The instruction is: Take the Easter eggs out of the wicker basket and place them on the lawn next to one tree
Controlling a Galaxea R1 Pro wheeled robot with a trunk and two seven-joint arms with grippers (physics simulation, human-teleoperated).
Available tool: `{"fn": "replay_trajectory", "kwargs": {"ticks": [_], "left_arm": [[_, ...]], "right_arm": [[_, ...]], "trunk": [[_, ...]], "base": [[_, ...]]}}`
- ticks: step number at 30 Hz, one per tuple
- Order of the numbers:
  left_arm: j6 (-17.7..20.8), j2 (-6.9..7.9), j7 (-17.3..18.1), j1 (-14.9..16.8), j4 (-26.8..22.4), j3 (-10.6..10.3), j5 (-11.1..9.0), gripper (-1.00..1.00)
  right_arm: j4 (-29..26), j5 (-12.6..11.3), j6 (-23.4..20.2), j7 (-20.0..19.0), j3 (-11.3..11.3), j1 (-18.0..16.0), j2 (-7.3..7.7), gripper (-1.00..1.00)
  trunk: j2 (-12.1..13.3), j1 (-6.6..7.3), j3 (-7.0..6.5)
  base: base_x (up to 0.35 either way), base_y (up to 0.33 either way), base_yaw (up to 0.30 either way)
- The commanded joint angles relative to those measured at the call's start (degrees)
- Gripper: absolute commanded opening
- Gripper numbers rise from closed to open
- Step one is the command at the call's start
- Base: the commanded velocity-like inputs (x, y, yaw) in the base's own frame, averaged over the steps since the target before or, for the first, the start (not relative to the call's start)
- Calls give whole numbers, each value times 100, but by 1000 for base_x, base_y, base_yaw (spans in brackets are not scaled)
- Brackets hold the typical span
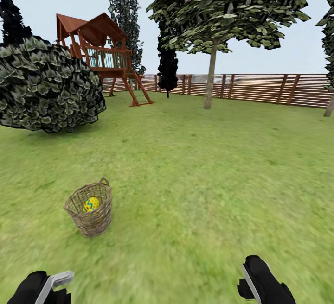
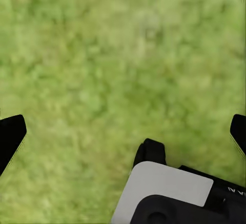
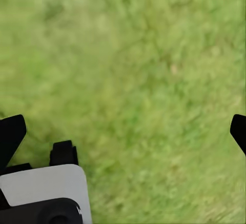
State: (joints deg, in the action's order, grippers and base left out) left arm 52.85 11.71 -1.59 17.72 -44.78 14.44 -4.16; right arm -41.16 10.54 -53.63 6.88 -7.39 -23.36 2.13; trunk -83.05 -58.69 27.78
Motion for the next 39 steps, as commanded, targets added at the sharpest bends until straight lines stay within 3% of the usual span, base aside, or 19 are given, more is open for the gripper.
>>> {"fn": "replay_trajectory", "kwargs": {"ticks": [1,10,16,39], "left_arm": [[24,1,-17,3,-6,7,-41,100],[24,43,-17,3,-27,13,-41,100],[24,76,-17,3,-31,15,-50,100],[15,51,-25,3,-9,7,-42,100]], "right_arm": [[-6,27,-25,-8,-8,-3,-2,100],[0,33,-23,-11,-8,-2,-2,100],[50,44,221,-4,-1,-3,-2,100],[55,44,247,-3,1,-3,-2,100]], "trunk": [[-3,-4,6],[-3,-4,6],[-3,-4,6],[-3,-4,6]], "base": [[341,114,0],[341,111,0],[341,106,0],[341,85,0]]}}
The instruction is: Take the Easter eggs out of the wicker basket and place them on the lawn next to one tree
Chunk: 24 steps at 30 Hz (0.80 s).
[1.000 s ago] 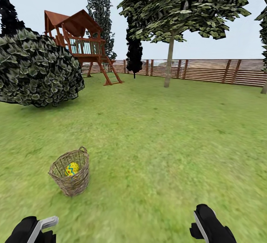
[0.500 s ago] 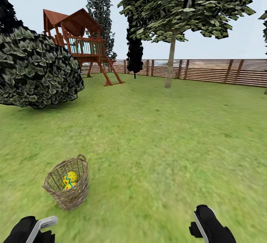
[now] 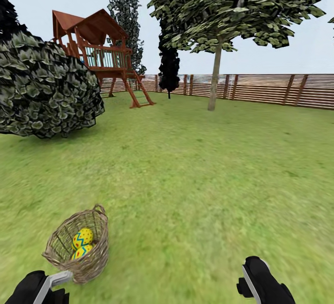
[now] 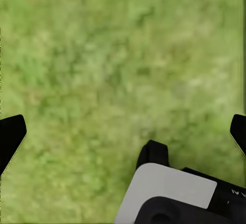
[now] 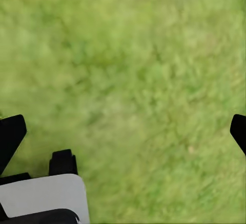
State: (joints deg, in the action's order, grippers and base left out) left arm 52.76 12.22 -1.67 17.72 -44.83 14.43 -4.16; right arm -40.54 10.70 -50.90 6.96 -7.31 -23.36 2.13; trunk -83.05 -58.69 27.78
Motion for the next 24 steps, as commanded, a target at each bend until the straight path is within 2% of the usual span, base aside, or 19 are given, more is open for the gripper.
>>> {"fn": "replay_trajectory", "kwargs": {"ticks": [1,8,24], "left_arm": [[24,8,-18,3,-7,7,-44,100],[24,17,-12,3,7,7,-41,100],[24,13,-10,3,3,7,-48,100]], "right_arm": [[-6,28,-26,-10,-8,-3,-2,100],[-6,28,-26,-12,-8,-5,-2,100],[-6,28,-26,-10,-8,-6,-11,100]], "trunk": [[-3,-3,6],[-3,-3,6],[-3,-3,6]], "base": [[342,74,0],[302,123,0],[66,313,0]]}}
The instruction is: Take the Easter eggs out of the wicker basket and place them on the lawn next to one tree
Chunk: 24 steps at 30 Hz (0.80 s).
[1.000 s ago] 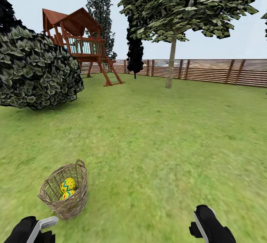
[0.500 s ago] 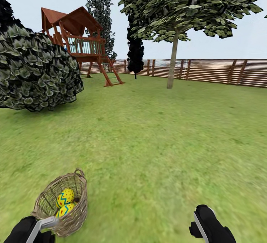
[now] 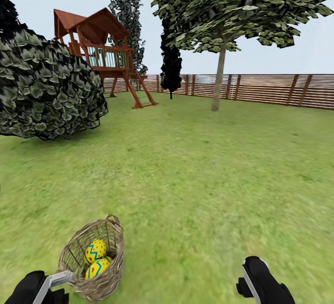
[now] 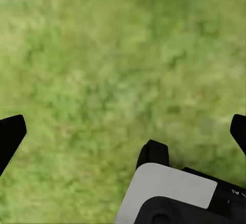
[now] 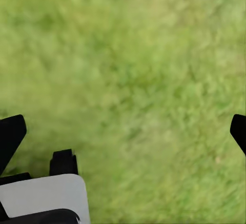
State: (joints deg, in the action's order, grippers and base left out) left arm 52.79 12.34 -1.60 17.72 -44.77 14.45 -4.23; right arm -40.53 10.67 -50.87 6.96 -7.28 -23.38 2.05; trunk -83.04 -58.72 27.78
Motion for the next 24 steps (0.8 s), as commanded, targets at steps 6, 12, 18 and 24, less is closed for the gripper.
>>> {"fn": "replay_trajectory", "kwargs": {"ticks": [6,12,18,24], "left_arm": [[21,-3,-21,3,1,5,-43,100],[21,-28,-24,3,4,0,-38,100],[13,-47,-26,3,9,-13,-35,100],[12,-58,-25,3,15,-21,-34,100]], "right_arm": [[-8,32,-28,-11,-10,0,-3,100],[-8,32,-28,-11,-10,-2,-3,100],[-8,32,-28,-11,-10,-1,-3,100],[-8,32,-28,-11,-10,-2,-3,100]], "trunk": [[-4,-1,6],[-4,-1,6],[-4,-1,6],[-4,-1,6]], "base": [[158,317,0],[251,211,0],[332,19,0],[324,-109,0]]}}
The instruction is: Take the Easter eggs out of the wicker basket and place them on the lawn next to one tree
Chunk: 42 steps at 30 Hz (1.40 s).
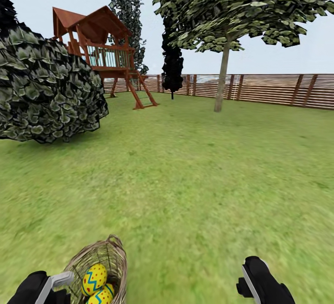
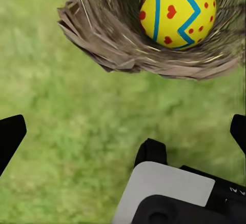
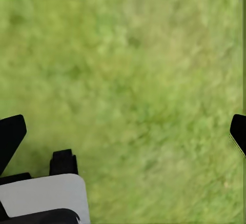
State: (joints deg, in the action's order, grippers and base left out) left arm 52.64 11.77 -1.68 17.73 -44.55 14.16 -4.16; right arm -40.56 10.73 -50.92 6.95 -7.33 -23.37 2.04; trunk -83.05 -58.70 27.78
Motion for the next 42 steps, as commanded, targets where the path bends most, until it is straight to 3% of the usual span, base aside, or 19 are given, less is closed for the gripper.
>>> {"fn": "replay_trajectory", "kwargs": {"ticks": [1,30,36,38,42], "left_arm": [[27,-9,-20,3,-4,8,-41,100],[19,-35,-15,3,-15,8,-41,100],[22,48,-25,3,-27,9,-24,100],[-18,49,-40,3,-23,0,21,100],[-184,21,-32,3,-7,-133,354,100]], "right_arm": [[-5,24,-23,-9,-7,-2,-2,100],[-5,24,-26,-17,-15,-4,7,100],[-5,25,-23,-18,-22,-1,7,100],[-5,25,-23,-18,-21,-1,7,100],[-5,25,-23,-18,-15,-1,7,100]], "trunk": [[-3,-3,6],[-3,-3,6],[-3,-3,6],[-3,-3,6],[-3,-3,6]], "base": [[310,-173,0],[205,-224,0],[138,-76,0],[17,-9,0],[4,-2,0]]}}
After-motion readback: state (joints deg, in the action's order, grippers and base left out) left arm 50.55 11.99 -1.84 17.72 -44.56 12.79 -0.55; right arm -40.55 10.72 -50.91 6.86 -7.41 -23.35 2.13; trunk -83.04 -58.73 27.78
